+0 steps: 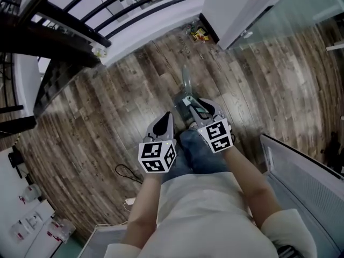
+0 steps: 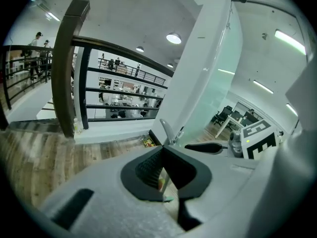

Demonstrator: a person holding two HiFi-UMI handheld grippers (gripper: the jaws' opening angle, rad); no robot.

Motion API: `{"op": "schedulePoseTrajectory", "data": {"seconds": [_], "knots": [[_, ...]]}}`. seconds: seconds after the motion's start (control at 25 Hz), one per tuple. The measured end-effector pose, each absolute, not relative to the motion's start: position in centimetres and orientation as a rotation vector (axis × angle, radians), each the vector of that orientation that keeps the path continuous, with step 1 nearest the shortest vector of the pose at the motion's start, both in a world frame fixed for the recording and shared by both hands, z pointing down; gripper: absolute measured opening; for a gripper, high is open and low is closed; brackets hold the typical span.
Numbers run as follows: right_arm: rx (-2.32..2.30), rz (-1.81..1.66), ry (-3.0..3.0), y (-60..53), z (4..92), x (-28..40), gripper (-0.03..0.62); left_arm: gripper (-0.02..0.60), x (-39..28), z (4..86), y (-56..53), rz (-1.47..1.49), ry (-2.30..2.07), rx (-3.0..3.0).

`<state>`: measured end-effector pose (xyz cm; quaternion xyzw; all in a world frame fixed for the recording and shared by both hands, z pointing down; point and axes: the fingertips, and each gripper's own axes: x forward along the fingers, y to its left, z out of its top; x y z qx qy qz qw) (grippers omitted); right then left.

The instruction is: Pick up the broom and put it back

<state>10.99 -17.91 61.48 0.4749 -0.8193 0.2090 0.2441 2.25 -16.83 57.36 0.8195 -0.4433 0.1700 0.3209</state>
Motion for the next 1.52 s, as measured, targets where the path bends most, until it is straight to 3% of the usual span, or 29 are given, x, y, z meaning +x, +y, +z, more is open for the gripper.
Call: {"op": "schedulePoseTrajectory", "data": {"seconds": [0.72, 1.52], "knots": [[1.177, 0.562, -2.207, -19.1, 66.3, 10.1, 0.115, 0.005, 2.1, 59.9, -16.6, 0.466, -1.182, 2.102], [1.204, 0.429, -2.163, -17.3, 65.5, 10.8, 0.094, 0.005, 2.1, 59.9, -14.9, 0.482, -1.141, 2.124]]}}
